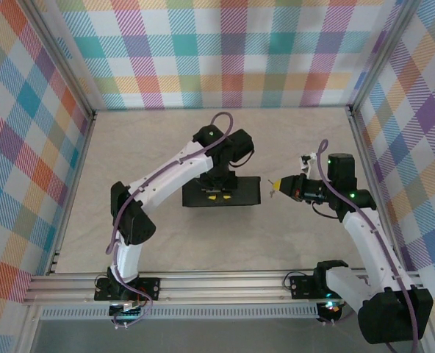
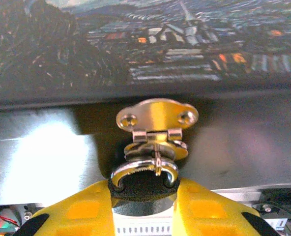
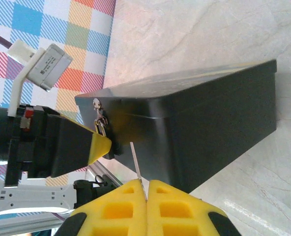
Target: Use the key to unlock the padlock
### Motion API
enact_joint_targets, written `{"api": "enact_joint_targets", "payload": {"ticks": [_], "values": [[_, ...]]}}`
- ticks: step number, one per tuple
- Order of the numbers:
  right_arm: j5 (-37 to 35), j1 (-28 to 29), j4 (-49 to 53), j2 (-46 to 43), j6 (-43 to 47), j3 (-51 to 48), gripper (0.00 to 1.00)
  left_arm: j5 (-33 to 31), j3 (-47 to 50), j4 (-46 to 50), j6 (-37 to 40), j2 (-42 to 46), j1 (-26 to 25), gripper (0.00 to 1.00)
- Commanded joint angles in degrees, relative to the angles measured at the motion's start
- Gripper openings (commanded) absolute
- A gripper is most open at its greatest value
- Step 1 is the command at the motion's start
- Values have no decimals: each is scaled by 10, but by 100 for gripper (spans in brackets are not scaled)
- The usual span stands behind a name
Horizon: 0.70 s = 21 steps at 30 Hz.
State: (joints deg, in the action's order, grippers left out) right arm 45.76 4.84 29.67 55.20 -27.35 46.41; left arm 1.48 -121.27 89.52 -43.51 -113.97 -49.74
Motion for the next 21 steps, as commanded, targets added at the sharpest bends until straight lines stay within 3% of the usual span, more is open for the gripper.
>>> {"api": "enact_joint_targets", "payload": {"ticks": [1,12,21], "values": [[21,-2,-6,4,15,23,6,11,-35,29,-13,16,13,10],[28,-2,-11,1,4,26,6,19,-66,-3,-14,-1,55,28],[27,1,6,4,1,46,6,52,-90,-58,-6,-23,93,29]]}}
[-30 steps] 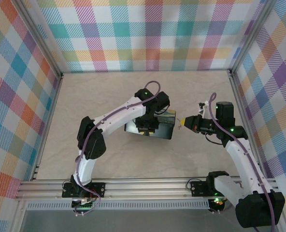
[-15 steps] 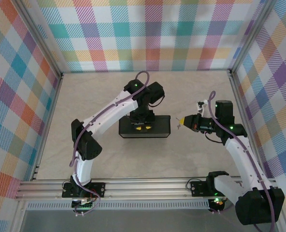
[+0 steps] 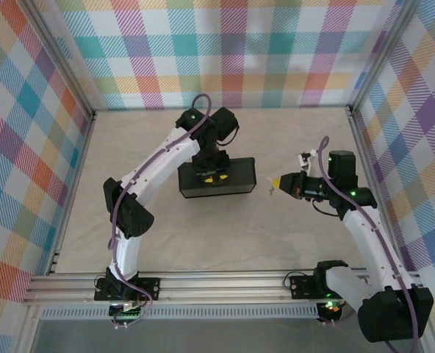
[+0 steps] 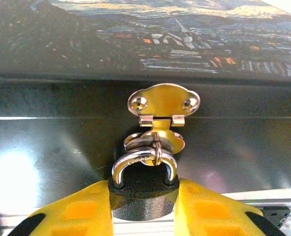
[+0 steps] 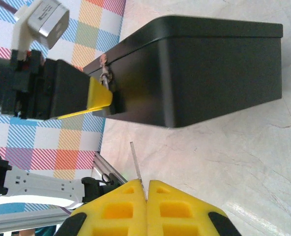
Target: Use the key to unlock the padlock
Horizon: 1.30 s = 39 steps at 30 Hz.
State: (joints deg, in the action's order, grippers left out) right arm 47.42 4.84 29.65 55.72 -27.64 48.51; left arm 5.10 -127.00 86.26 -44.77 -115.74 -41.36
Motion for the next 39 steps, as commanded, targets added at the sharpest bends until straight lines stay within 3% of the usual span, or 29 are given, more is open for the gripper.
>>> {"api": "enact_joint_targets", "payload": {"ticks": [1,8,17,26,33,39], "values": [[9,1,9,-3,4,27,6,18,-37,-24,8,-10,12,29],[1,5,10,-8,-9,33,6,32,-48,-22,17,-29,26,31],[-14,13,45,-10,-2,54,6,50,-47,-53,24,-28,56,49],[-29,39,43,-8,-20,55,6,72,-54,-128,64,-1,89,53],[-60,101,14,3,-49,56,6,24,-48,-215,167,11,133,60],[-97,159,-10,9,-77,57,6,65,-15,-284,314,-11,146,67]]}}
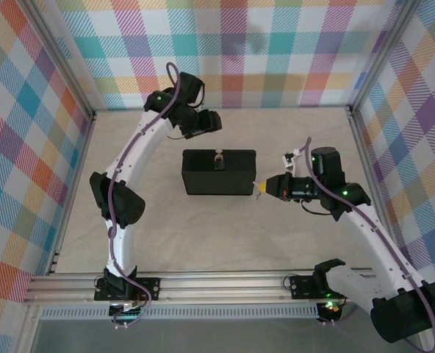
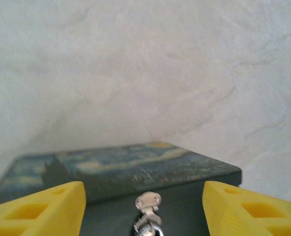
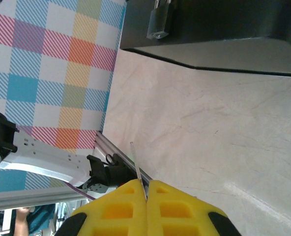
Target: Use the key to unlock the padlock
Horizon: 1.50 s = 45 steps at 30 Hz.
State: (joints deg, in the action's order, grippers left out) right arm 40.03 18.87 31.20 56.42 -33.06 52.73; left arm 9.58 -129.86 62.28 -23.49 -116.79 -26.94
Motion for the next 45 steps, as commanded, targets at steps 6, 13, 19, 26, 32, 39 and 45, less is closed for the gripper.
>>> {"api": "enact_joint_targets", "payload": {"ticks": [6,13,19,26,32,39,45], "values": [[-43,42,-28,1,-35,11,6,134,65,-84,155,-8,34,69],[-50,55,-37,4,-42,3,6,184,141,-86,188,23,54,70],[-51,63,-57,22,-45,-1,6,217,189,-76,178,50,58,70],[-50,66,-83,38,-44,-19,6,235,308,-131,106,128,58,70],[-54,66,-80,58,-25,-9,6,258,417,-188,41,197,37,70],[-52,61,-68,80,0,9,6,262,466,-212,0,250,0,70],[-21,33,-61,86,20,18,6,229,435,-146,58,255,-3,70]]}}
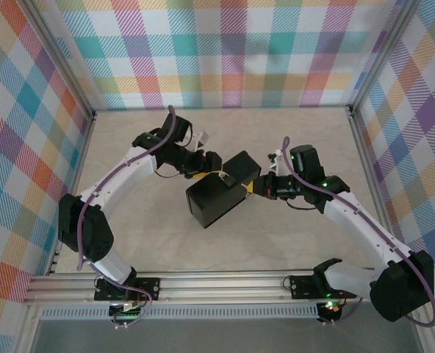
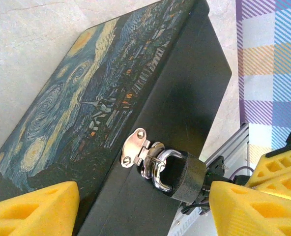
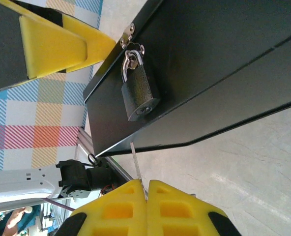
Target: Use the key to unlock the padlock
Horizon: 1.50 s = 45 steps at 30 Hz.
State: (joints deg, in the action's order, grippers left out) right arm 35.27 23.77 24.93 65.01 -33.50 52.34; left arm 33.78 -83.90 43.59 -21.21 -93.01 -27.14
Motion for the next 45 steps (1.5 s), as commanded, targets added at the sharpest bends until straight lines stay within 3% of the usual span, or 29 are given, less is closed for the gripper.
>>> {"api": "enact_joint_targets", "payload": {"ticks": [1,4,7,11,17,20,24,31,45], "values": [[36,-22,2,0,27,22,6,-38,-40,62,59,15,-1,70],[55,-36,6,1,34,22,6,-112,-88,92,148,10,-1,71],[63,-43,5,4,34,21,6,-115,-129,76,221,4,-1,71],[73,-48,-1,1,31,15,6,-41,-158,45,337,1,-3,73],[84,-50,-8,0,32,2,6,62,-107,6,625,18,-9,74],[85,-51,-8,-2,33,-6,6,96,-135,64,755,-4,-10,75],[95,-53,-3,-2,30,-10,6,129,-194,158,872,-52,-11,75],[114,-55,9,-3,17,-14,6,89,-155,146,974,-73,-44,74],[142,-56,18,21,2,-3,6,86,-154,172,1044,-137,-45,68]]}}
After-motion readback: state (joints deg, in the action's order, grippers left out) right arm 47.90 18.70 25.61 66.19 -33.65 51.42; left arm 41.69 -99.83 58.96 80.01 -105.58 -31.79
